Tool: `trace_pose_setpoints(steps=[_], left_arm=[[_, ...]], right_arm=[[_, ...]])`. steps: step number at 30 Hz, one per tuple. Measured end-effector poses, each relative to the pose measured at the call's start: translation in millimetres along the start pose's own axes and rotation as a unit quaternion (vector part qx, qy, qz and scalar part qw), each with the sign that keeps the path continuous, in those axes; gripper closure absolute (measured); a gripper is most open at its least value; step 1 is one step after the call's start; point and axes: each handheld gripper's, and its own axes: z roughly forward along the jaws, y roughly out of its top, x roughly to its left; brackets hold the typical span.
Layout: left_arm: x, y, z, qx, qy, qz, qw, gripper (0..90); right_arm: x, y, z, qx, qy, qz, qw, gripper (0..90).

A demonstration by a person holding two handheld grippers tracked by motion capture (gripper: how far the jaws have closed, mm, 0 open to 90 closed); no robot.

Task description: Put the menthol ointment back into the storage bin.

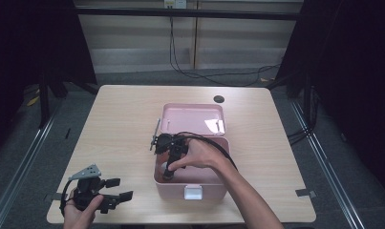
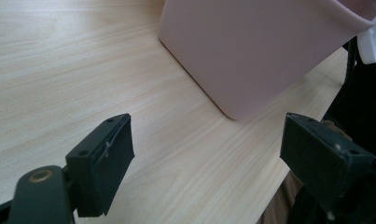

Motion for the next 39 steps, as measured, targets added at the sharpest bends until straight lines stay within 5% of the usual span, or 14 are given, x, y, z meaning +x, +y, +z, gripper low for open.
trace_pose_setpoints(steps=[10,13,20,29,33,39], left_arm=[[0.6,-0.2,-0.5,-0.002,0.002,-0.002,1.0000,17.1],[0.0,-0.2,0.1,0.000,0.001,0.000,1.0000,17.1],[0.3,-0.4,0.6,0.002,0.001,-0.001,1.0000,17.1],[-0.2,-0.6,0.4,0.002,0.005,0.001,1.0000,17.1],[-0.2,-0.6,0.9,0.005,0.002,0.001,1.0000,17.1],[-0.6,-0.7,1.2,0.005,0.001,0.000,1.0000,17.6]], right_arm=[[1.5,-13.1,-19.3,-0.047,-0.004,0.010,0.9988,18.3],[2.3,-26.8,-31.5,-0.065,-0.017,0.029,0.9973,19.9],[5.3,-61.4,-52.4,-0.128,-0.044,0.064,0.9887,23.0],[13.2,-111.8,-71.2,-0.227,-0.086,0.097,0.9651,30.4],[19.8,-134.8,-73.4,-0.249,-0.113,0.118,0.9547,30.4],[29.4,-170.5,-85.5,-0.298,-0.155,0.159,0.9283,31.2]])
